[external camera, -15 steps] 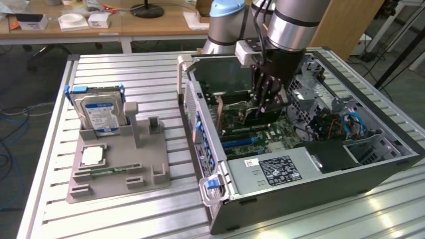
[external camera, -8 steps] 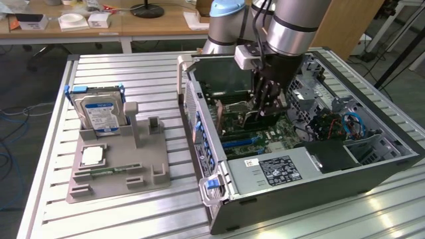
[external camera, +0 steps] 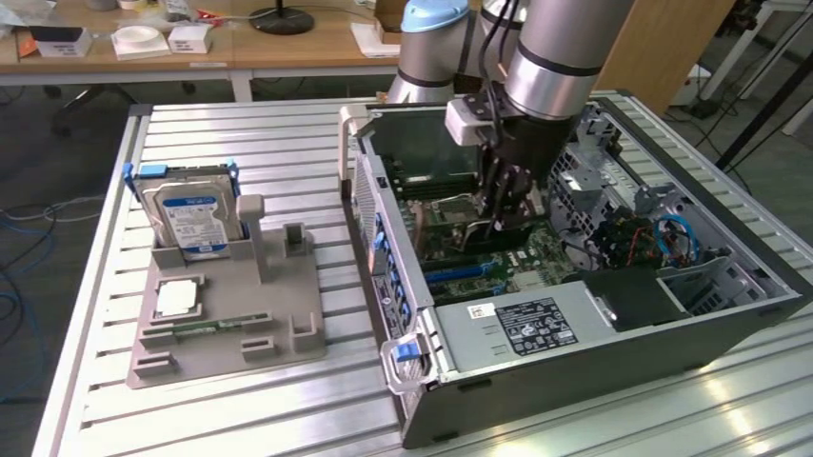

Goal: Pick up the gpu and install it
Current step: 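Insert the gpu into the slot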

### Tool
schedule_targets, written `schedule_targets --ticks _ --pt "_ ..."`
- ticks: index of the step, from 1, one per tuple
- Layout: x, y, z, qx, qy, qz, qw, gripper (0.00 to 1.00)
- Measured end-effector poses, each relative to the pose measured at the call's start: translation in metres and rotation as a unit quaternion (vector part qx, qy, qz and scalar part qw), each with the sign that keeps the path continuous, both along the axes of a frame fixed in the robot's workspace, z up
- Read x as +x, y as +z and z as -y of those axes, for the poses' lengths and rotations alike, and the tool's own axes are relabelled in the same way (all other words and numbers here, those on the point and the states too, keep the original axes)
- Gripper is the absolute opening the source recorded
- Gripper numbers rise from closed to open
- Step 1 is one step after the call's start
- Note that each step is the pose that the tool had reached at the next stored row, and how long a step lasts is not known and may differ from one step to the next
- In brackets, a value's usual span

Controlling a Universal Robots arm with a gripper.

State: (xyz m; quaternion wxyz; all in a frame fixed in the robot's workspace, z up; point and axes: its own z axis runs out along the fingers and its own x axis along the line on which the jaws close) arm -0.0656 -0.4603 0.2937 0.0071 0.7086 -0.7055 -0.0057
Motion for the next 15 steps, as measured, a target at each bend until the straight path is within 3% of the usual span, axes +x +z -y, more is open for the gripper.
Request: schedule_targets --ticks 15 --pt "-0.006 -0.0222 0.0002 -0.0007 0.000 0.0001 1.0000 0.26"
